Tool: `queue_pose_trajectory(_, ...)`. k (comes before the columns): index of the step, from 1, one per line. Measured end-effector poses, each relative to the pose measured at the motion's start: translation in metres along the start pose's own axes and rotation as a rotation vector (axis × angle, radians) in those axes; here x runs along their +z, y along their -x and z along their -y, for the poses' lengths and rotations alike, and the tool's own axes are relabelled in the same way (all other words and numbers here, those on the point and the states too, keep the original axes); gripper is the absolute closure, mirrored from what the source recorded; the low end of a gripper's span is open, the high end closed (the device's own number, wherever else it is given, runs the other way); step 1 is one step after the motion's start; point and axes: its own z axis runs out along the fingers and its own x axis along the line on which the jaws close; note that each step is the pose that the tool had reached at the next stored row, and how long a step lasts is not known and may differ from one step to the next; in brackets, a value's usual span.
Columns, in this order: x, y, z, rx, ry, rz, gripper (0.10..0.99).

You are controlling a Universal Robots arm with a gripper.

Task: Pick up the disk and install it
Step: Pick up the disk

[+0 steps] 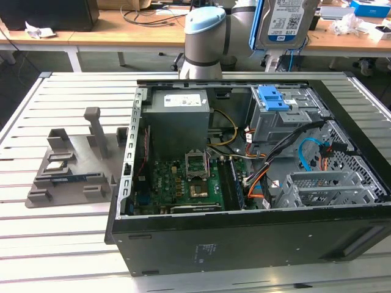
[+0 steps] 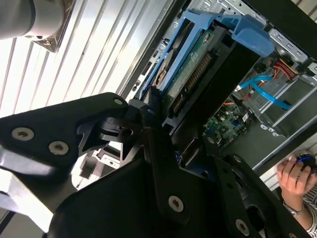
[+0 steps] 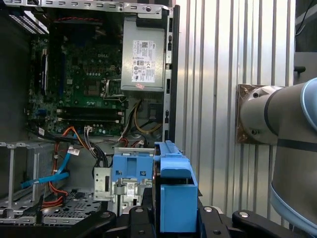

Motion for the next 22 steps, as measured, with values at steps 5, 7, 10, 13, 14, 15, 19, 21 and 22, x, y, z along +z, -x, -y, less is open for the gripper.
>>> queue_pose_trajectory(5, -0.0002, -0.01, -0.0004, 0.0, 0.0, 0.0, 0.722)
queue_pose_trajectory(7, -0.0002, -0.0128, -0.0005, 0.0, 0.0, 0.0001, 0.722)
queue_pose_trajectory(10, -0.0003, -0.016, -0.0006, 0.0, 0.0, 0.0, 0.722)
queue_pose_trajectory(13, -0.0005, -0.0216, -0.0008, 0.0, 0.0, 0.0, 0.722)
queue_pose_trajectory(14, -0.0005, -0.0234, -0.0008, 0.0, 0.0, 0.0001, 0.722)
queue_pose_trajectory(15, -0.0005, -0.0247, -0.0009, 0.0, 0.0, 0.0, 0.722)
queue_pose_trajectory(19, -0.0006, -0.0293, -0.0011, 0.0, 0.0, 0.0, 0.722)
queue_pose_trajectory(21, -0.0006, -0.032, -0.0012, 0.0, 0.0, 0.0001, 0.722)
queue_pose_trajectory(22, -0.0007, -0.034, -0.0012, 0.0, 0.0, 0.0, 0.722)
